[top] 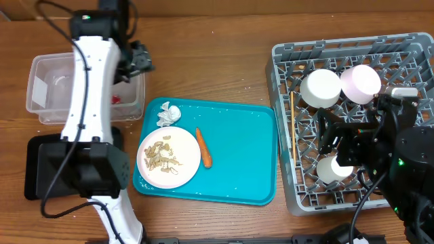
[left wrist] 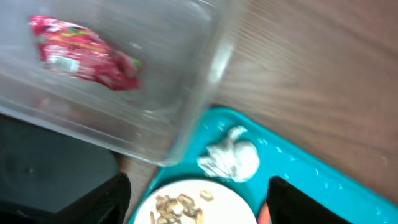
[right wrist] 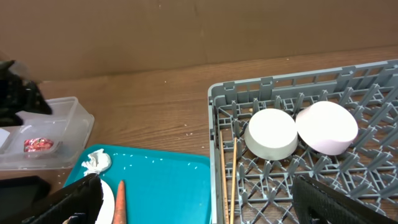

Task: Sort waste into correct bins and load items into the dishwasher
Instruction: 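Grasp the red wrapper with the left gripper and drop it in the clear bin, then grasp the crumpled tissue with the left gripper and drop it in the bin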

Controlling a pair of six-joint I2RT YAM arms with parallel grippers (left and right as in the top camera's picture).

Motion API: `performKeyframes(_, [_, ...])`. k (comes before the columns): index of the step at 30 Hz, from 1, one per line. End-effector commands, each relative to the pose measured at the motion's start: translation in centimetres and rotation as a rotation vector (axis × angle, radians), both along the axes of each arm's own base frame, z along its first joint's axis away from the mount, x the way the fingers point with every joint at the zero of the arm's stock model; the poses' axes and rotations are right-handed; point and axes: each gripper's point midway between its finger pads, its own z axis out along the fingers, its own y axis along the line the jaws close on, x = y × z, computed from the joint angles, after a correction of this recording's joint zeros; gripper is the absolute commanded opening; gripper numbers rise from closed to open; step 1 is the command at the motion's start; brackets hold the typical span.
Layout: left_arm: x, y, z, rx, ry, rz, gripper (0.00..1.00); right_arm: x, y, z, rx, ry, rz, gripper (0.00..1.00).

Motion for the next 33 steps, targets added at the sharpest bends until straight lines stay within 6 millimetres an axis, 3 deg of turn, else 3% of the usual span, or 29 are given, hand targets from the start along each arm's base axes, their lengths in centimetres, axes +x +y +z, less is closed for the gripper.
performKeyframes(1, [-1.1, -3.6, -1.0, 0.084, 0.032, -0.137, 0.75, -0.1, 0.0, 0.5, 0.012, -0.014, 0.000, 1.00])
performKeyframes(8, [-2.3, -6.8, -8.0, 0.192, 0.085, -0.210, 0.77, -0.1, 0.0, 0.5, 0.012, -0.014, 0.000, 1.00])
performKeyframes(12, [-3.0, -6.2, -11.4, 0.236, 0.102, -0.212, 0.76, -0.1, 0.0, 0.5, 0.012, -0.014, 0.000, 1.00])
performKeyframes(17, [-3.9, -5.2, -14.2, 0.257, 0.124, -0.204, 0.72, -0.1, 0.0, 0.5, 0.012, -0.014, 0.000, 1.00])
performKeyframes(19, [-4.1, -5.2, -15.5, 0.256, 0.119, -0.222, 0.62, -0.1, 0.0, 0.5, 0.012, -0.014, 0.000, 1.00])
performKeyframes(24, [-4.2, -6.1, -16.2, 0.206, 0.116, -0.233, 0.37, -0.1, 0.0, 0.5, 0.012, -0.014, 0.000, 1.00])
performKeyframes(26, [-4.2, -6.6, -15.9, 0.178, 0.119, -0.241, 0.12, -0.1, 0.0, 0.5, 0.012, -0.014, 0.000, 1.00])
performKeyframes(27, [-4.1, -6.7, -15.5, 0.176, 0.121, -0.241, 0.04, -0.1, 0.0, 0.5, 0.012, -0.014, 0.000, 1.00])
performKeyframes(30, [-3.0, -7.0, -13.2, 0.169, 0.098, -0.231, 0.04, -0.1, 0.0, 0.5, 0.012, -0.014, 0.000, 1.00])
performKeyframes(33, [-1.5, -7.1, -9.4, 0.159, 0.054, -0.203, 0.04, -0.1, 0.0, 0.5, 0.012, -0.014, 0.000, 1.00])
